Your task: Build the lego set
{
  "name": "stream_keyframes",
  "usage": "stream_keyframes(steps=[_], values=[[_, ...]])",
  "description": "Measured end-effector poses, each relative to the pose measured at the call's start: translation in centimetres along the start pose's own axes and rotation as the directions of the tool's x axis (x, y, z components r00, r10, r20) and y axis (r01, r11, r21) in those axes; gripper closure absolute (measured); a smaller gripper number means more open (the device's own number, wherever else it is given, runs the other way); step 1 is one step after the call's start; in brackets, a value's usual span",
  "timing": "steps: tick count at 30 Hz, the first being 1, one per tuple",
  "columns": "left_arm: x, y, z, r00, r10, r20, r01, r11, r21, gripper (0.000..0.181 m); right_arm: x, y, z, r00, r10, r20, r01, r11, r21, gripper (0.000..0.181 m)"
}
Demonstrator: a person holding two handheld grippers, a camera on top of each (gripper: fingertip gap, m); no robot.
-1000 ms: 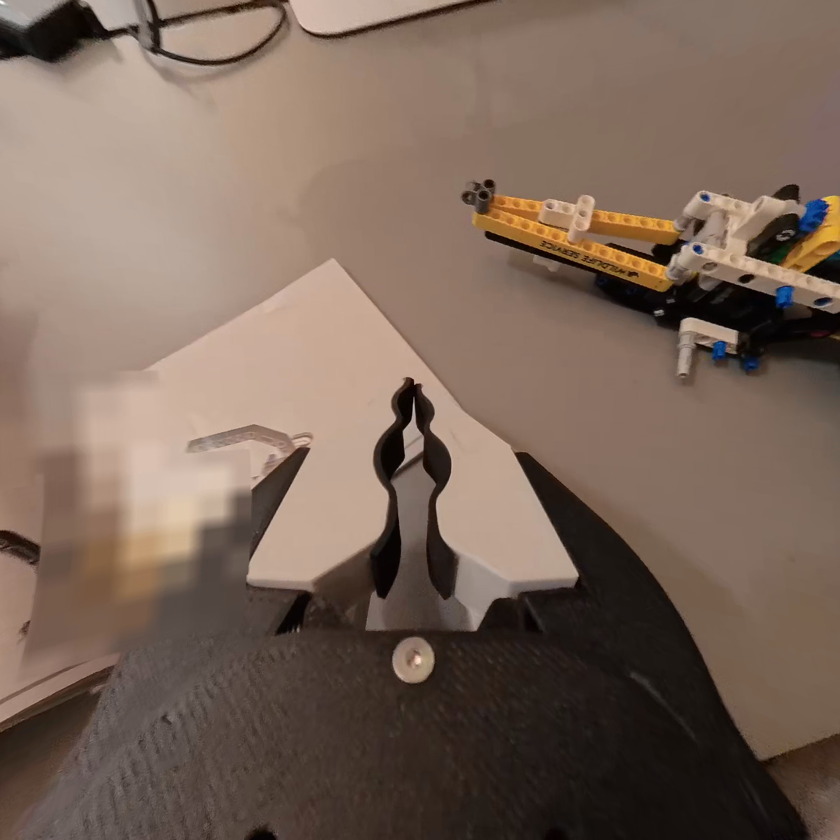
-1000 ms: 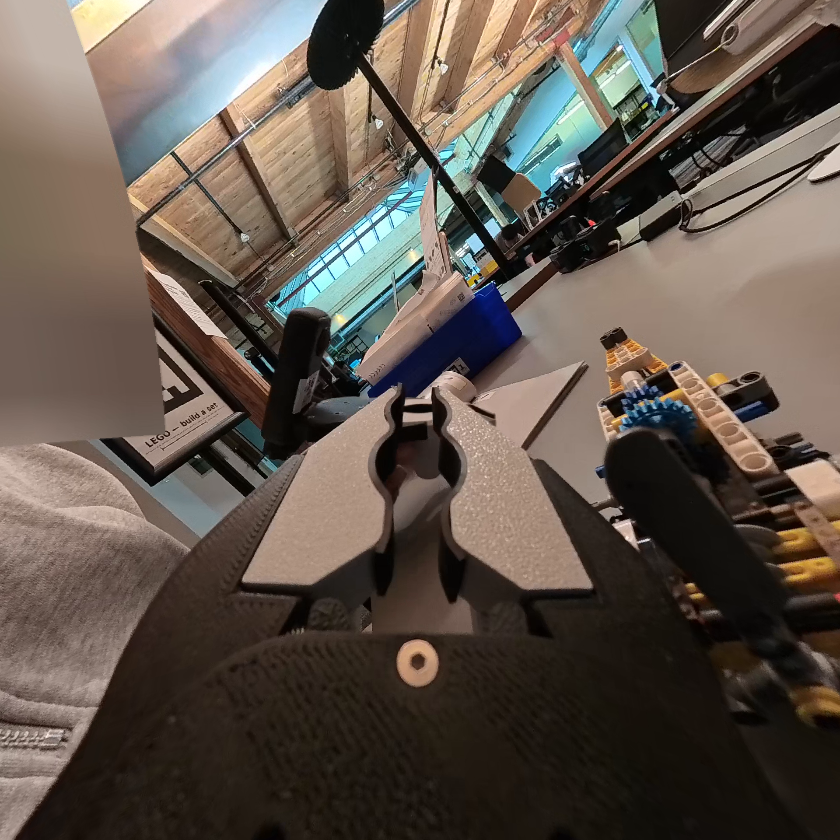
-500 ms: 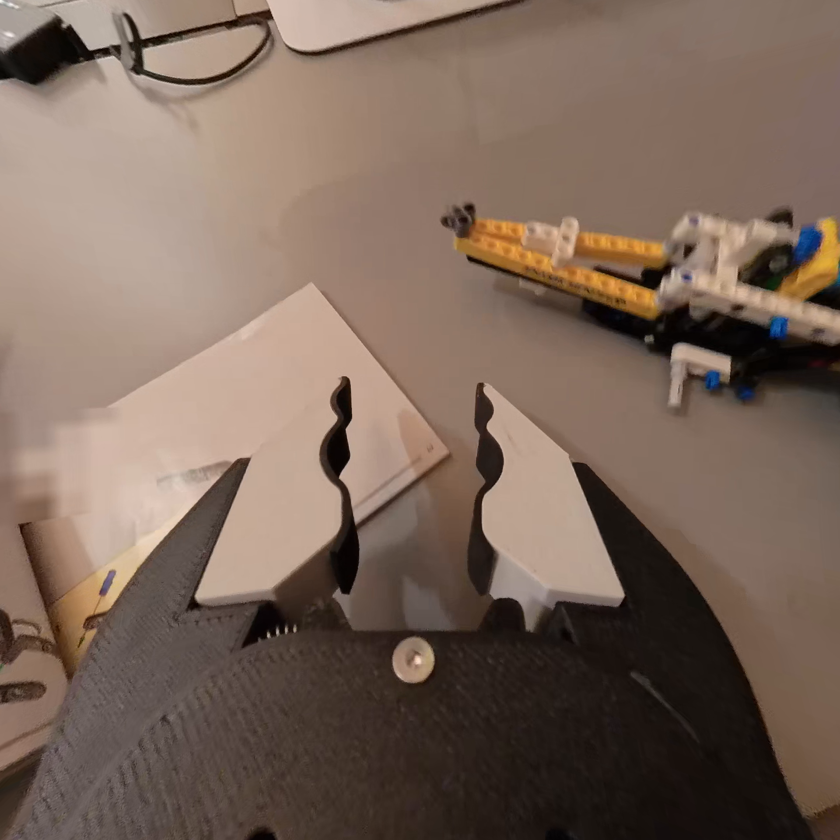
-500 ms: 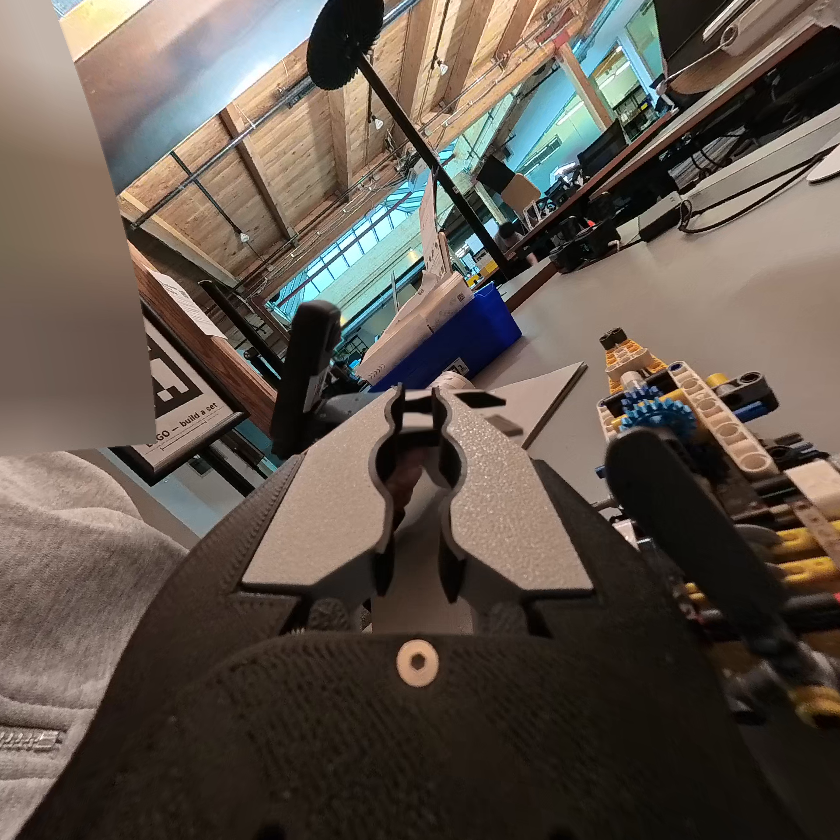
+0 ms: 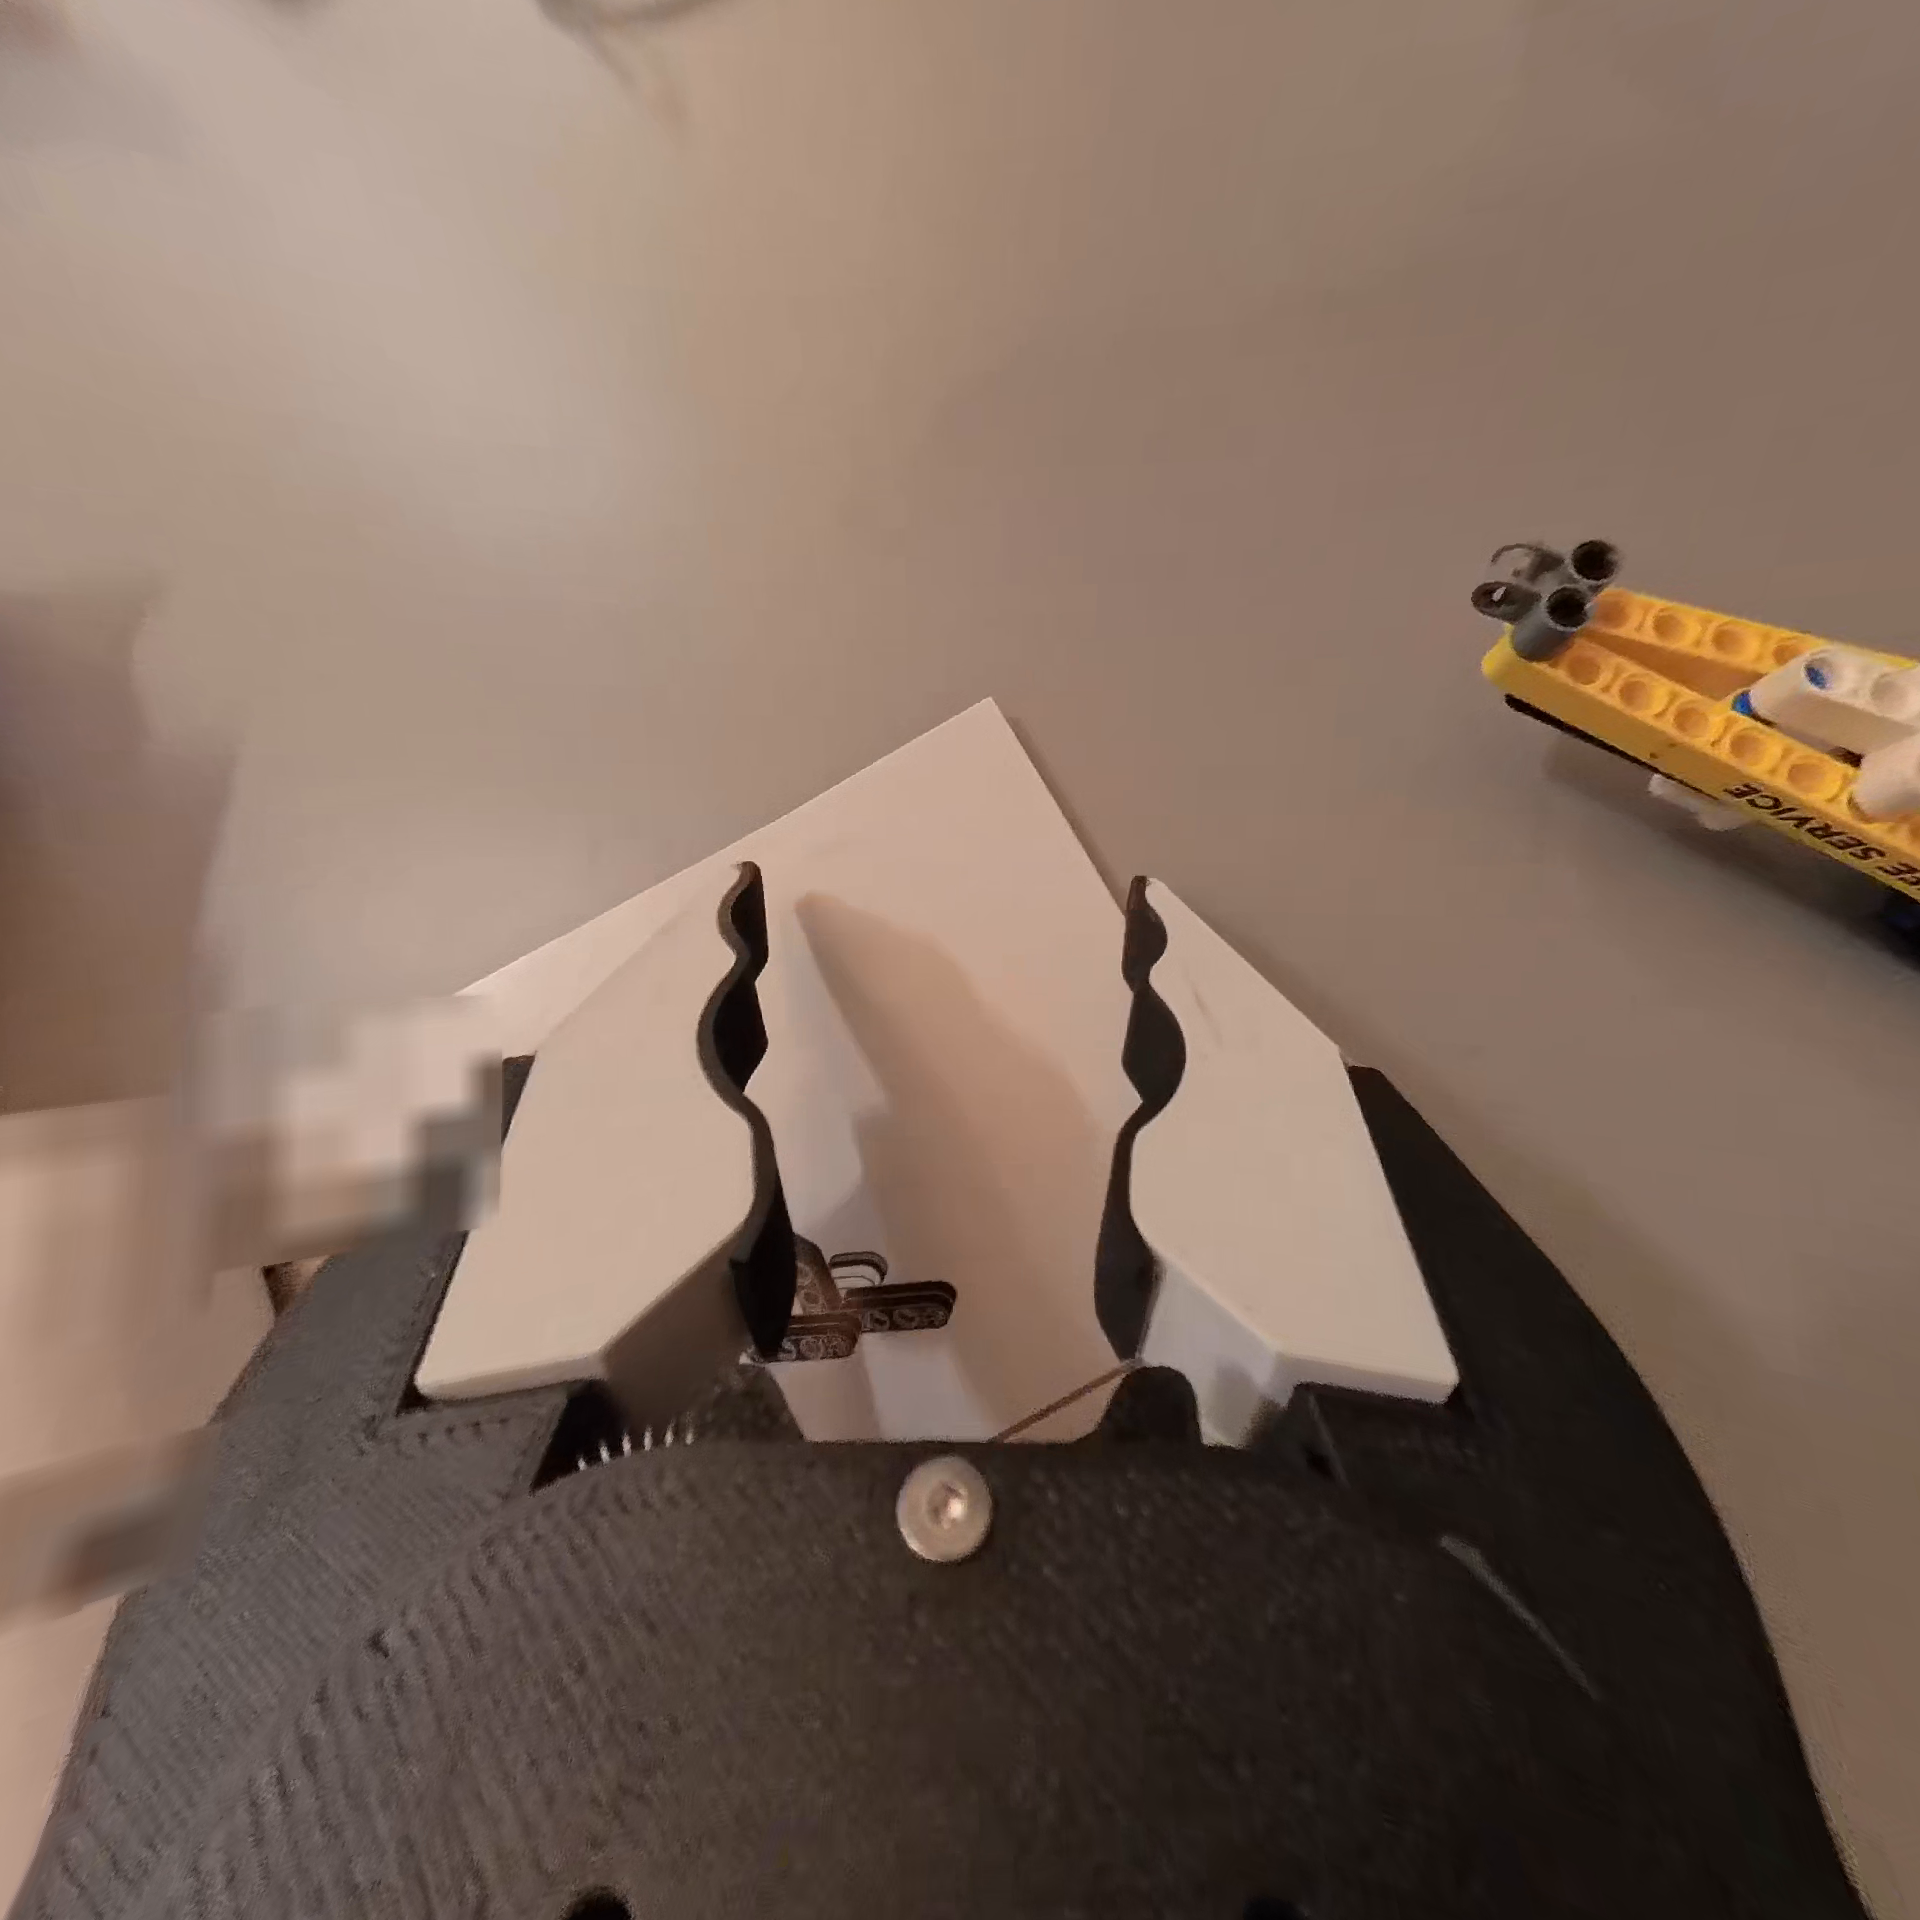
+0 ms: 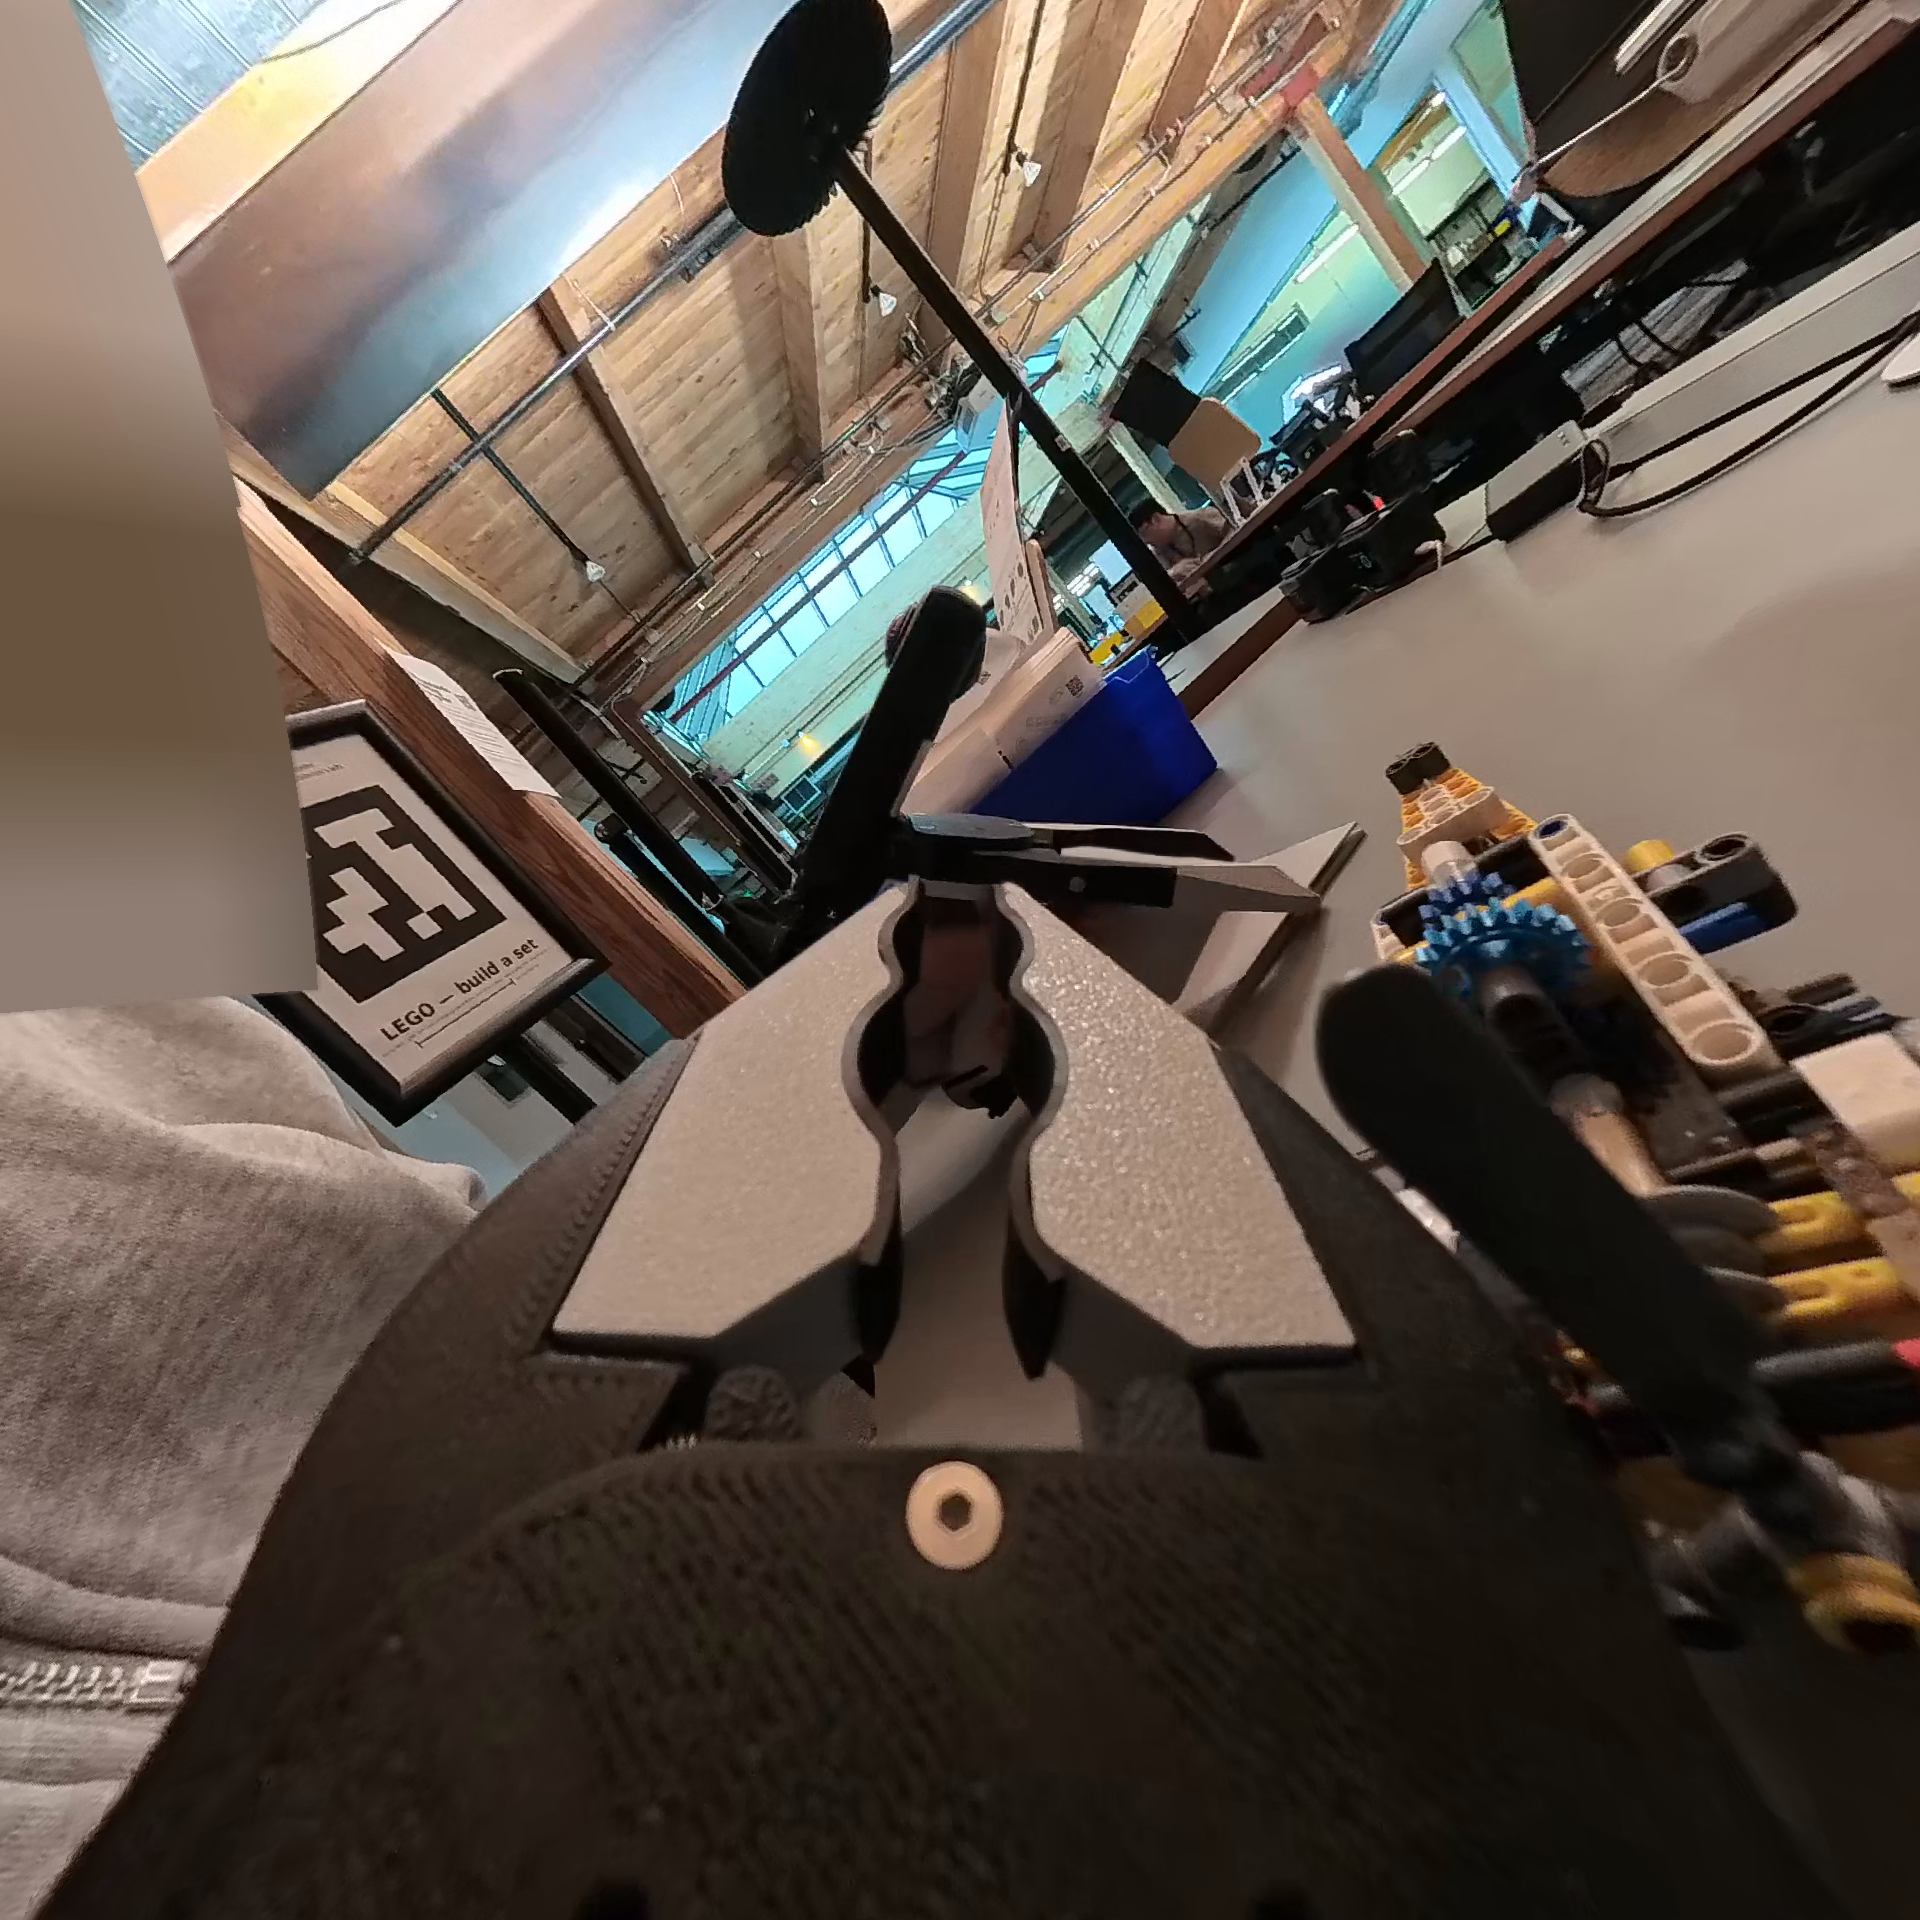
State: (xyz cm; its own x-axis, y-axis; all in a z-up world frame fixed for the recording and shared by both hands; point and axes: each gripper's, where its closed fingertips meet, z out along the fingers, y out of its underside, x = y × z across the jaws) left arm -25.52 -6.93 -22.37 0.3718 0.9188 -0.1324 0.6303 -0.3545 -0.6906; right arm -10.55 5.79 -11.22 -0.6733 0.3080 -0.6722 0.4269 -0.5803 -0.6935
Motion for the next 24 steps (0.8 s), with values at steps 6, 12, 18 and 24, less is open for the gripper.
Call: stream_keyframes(steps=[6,12,18,24], values=[[-0.4,-0.4,-0.8,1.000,-0.009,-0.002,0.009,1.000,0.021,0.114,0.0,-0.2,-0.1,1.000,0.022,0.012,-0.022,1.000,0.009,0.172],[-0.2,-0.4,-0.9,1.000,-0.003,-0.008,0.004,1.000,0.020,0.116,0.1,-0.2,-0.1,1.000,0.024,0.012,-0.024,1.000,0.011,0.172],[0.3,-0.1,0.1,1.000,0.027,0.009,-0.027,1.000,0.006,0.114,0.1,-0.2,-0.1,1.000,0.024,0.012,-0.024,1.000,0.011,0.172],[-0.4,-0.5,0.3,0.996,0.065,0.063,-0.065,0.998,0.004,0.113,0.1,-0.2,-0.1,1.000,0.027,0.013,-0.027,1.000,0.012,0.172]])
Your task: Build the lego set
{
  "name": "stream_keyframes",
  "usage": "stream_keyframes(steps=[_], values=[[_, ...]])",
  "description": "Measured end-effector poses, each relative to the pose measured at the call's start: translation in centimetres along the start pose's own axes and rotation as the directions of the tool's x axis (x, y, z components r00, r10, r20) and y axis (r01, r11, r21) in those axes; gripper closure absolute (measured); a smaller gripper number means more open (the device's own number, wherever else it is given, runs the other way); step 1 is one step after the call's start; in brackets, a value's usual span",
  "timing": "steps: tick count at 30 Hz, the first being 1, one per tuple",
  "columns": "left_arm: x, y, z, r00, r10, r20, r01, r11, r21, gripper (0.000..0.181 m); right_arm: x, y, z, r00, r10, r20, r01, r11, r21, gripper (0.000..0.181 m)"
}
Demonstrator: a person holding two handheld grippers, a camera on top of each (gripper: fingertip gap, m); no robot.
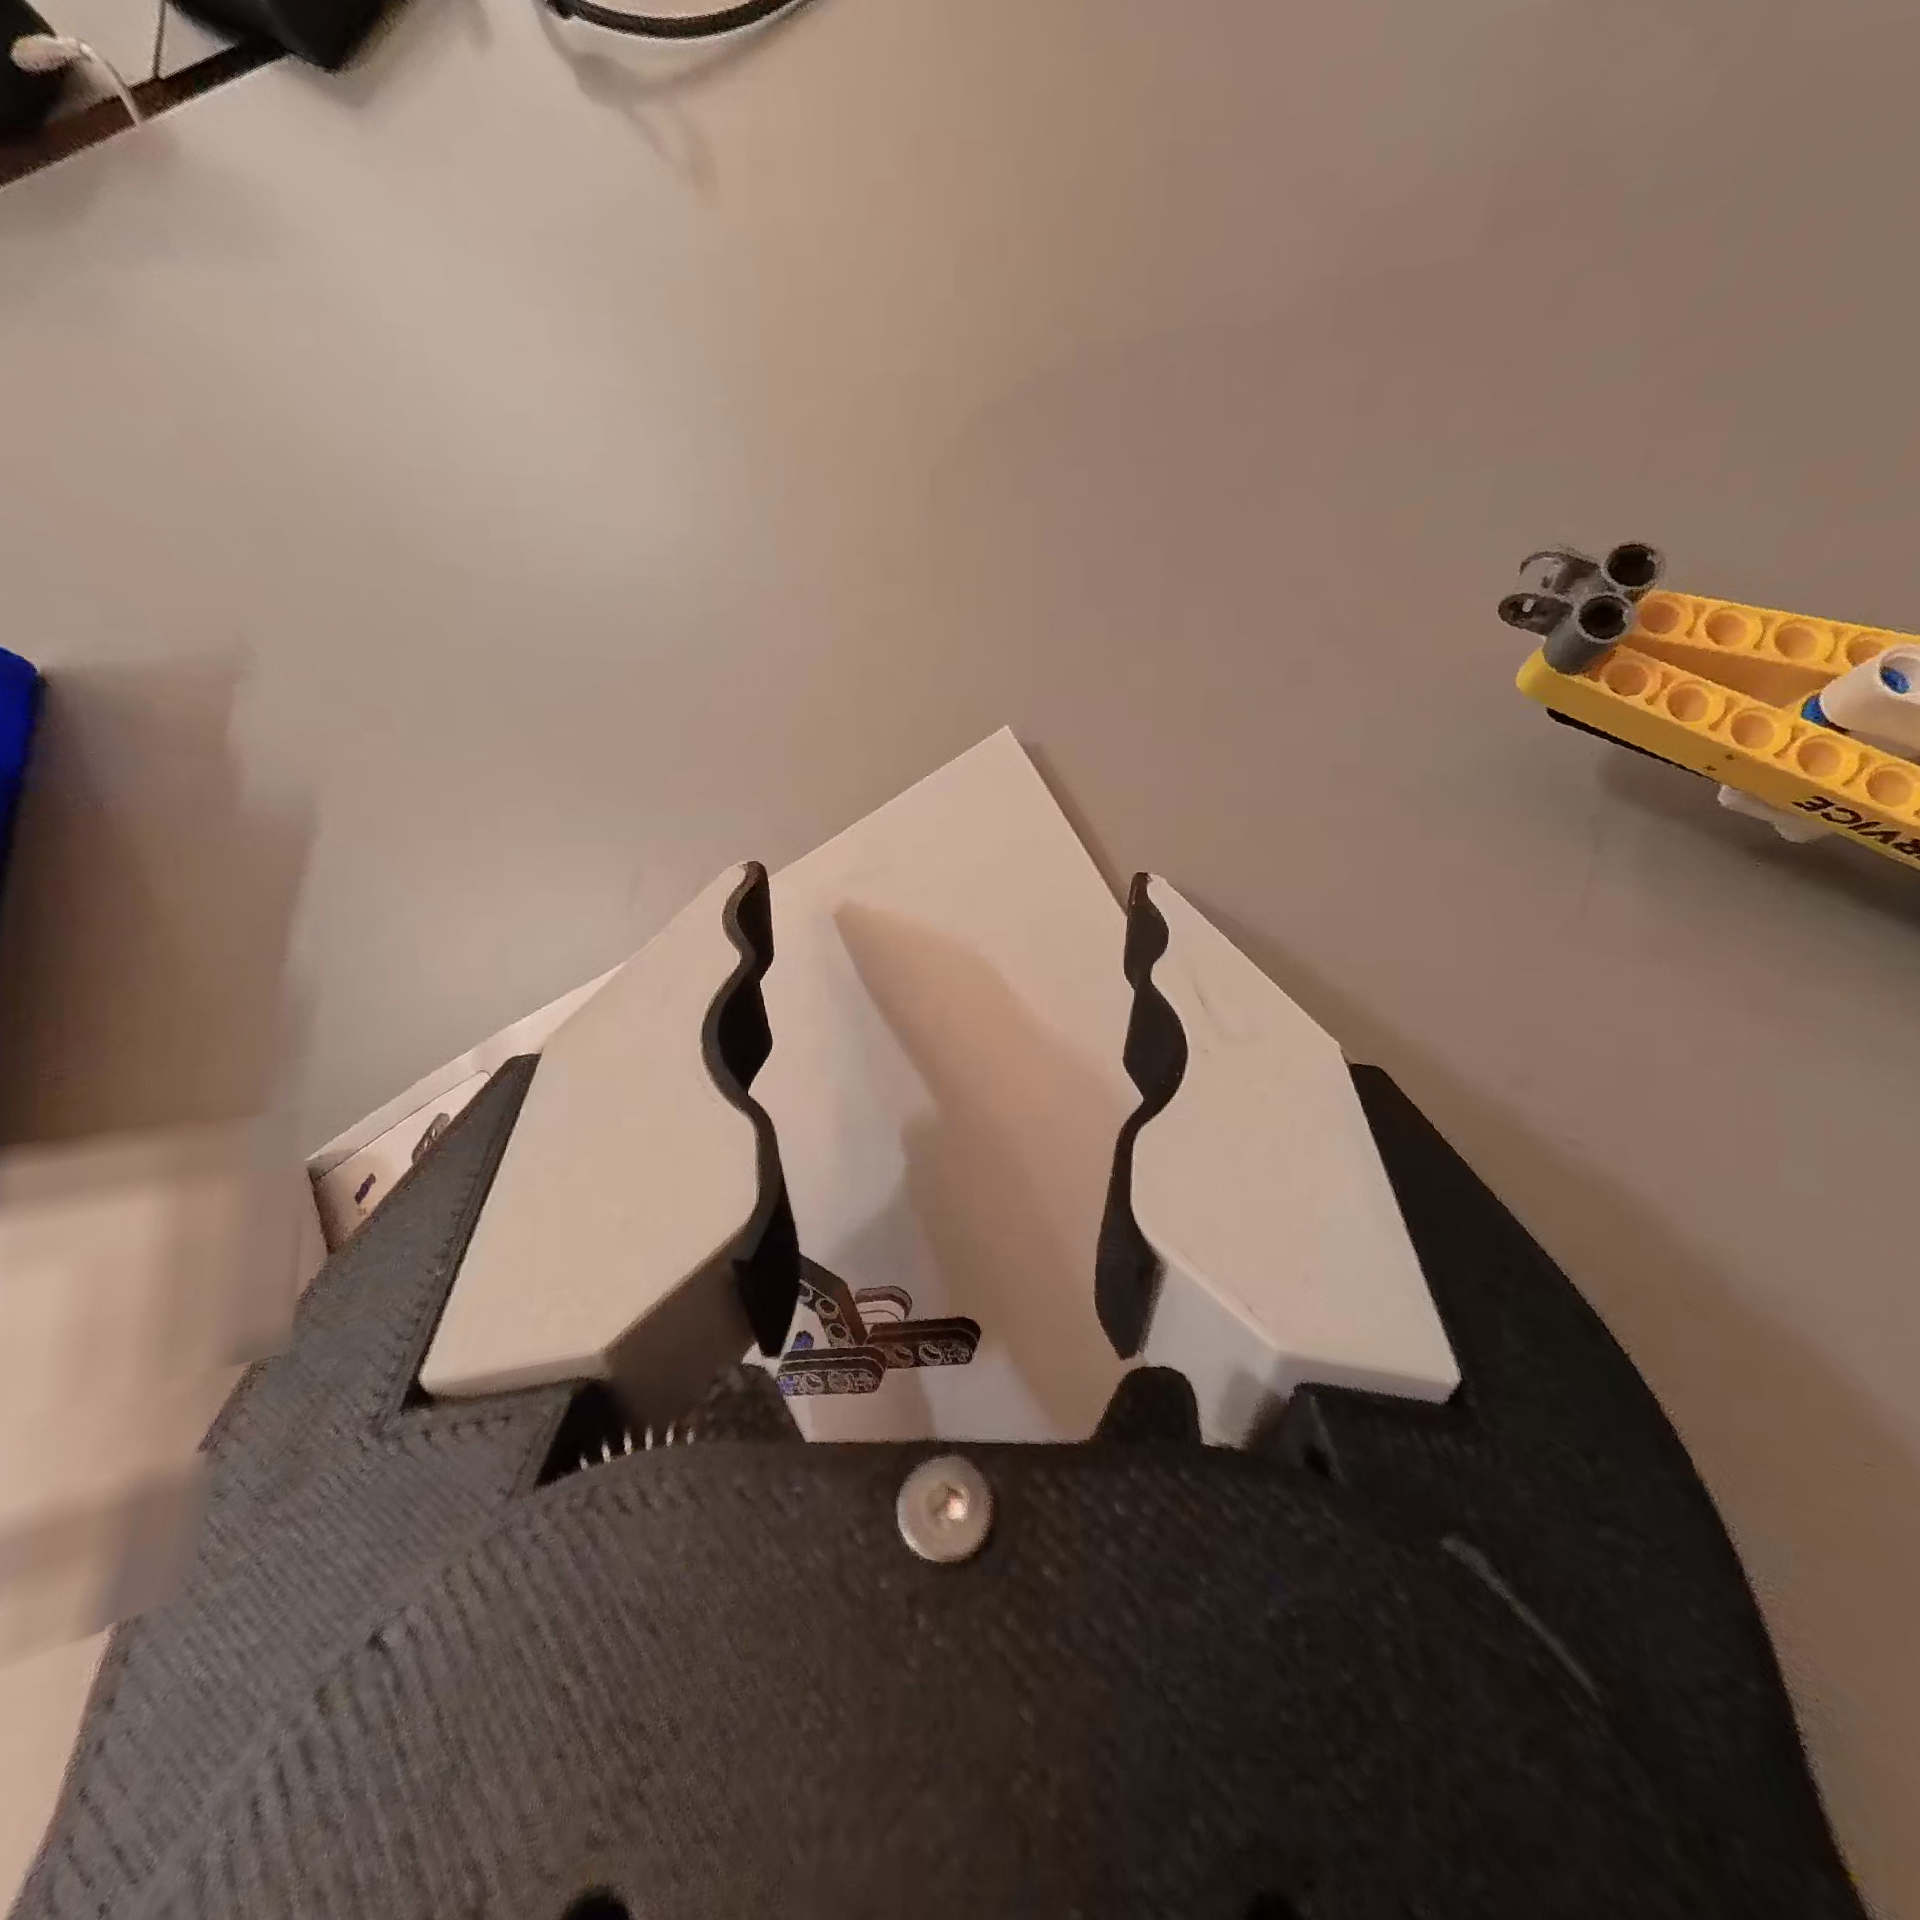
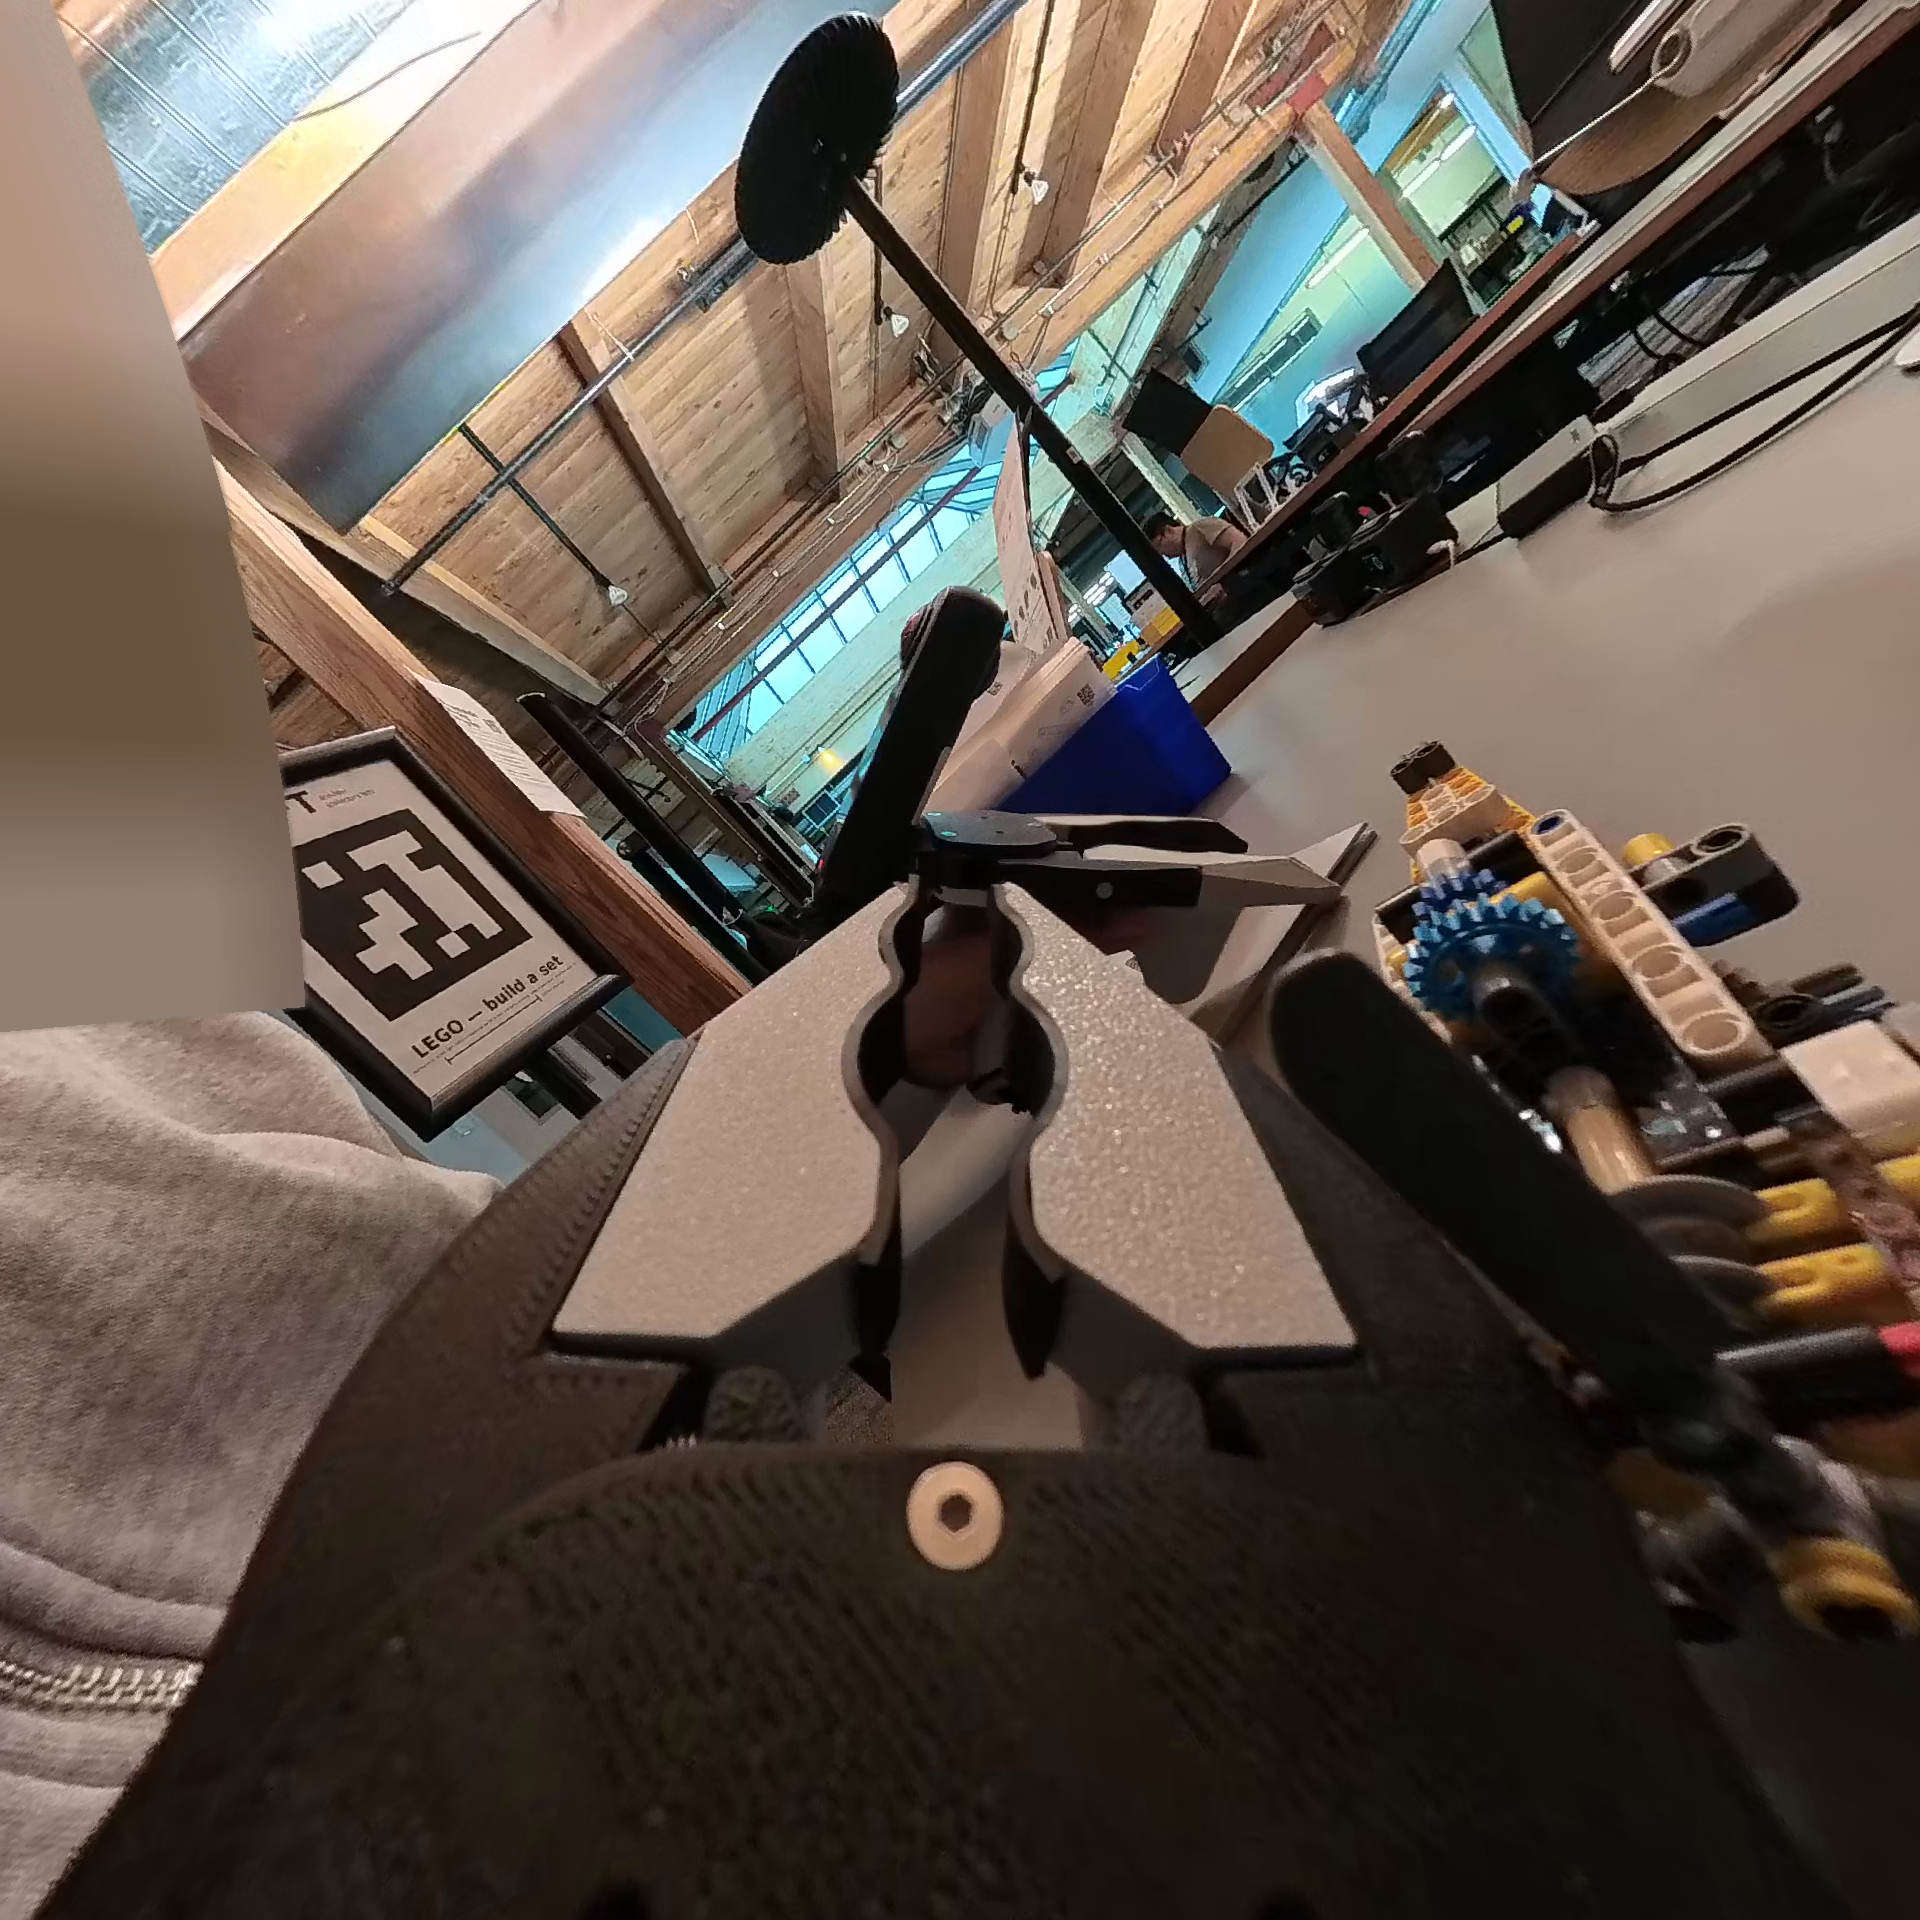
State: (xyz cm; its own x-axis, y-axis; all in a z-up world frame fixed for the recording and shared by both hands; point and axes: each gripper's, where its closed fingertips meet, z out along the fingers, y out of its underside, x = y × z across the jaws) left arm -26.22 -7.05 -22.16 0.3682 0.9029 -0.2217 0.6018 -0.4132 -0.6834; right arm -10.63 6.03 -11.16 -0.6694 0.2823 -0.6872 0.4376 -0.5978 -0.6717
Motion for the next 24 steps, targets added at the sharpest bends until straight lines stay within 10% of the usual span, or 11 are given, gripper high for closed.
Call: stream_keyframes(steps=[24], values=[[-0.4,-0.6,-1.0,1.000,0.013,0.008,-0.013,0.999,0.037,0.122,0.0,-0.1,-0.1,1.000,0.005,0.003,-0.005,1.000,0.005,0.172]])
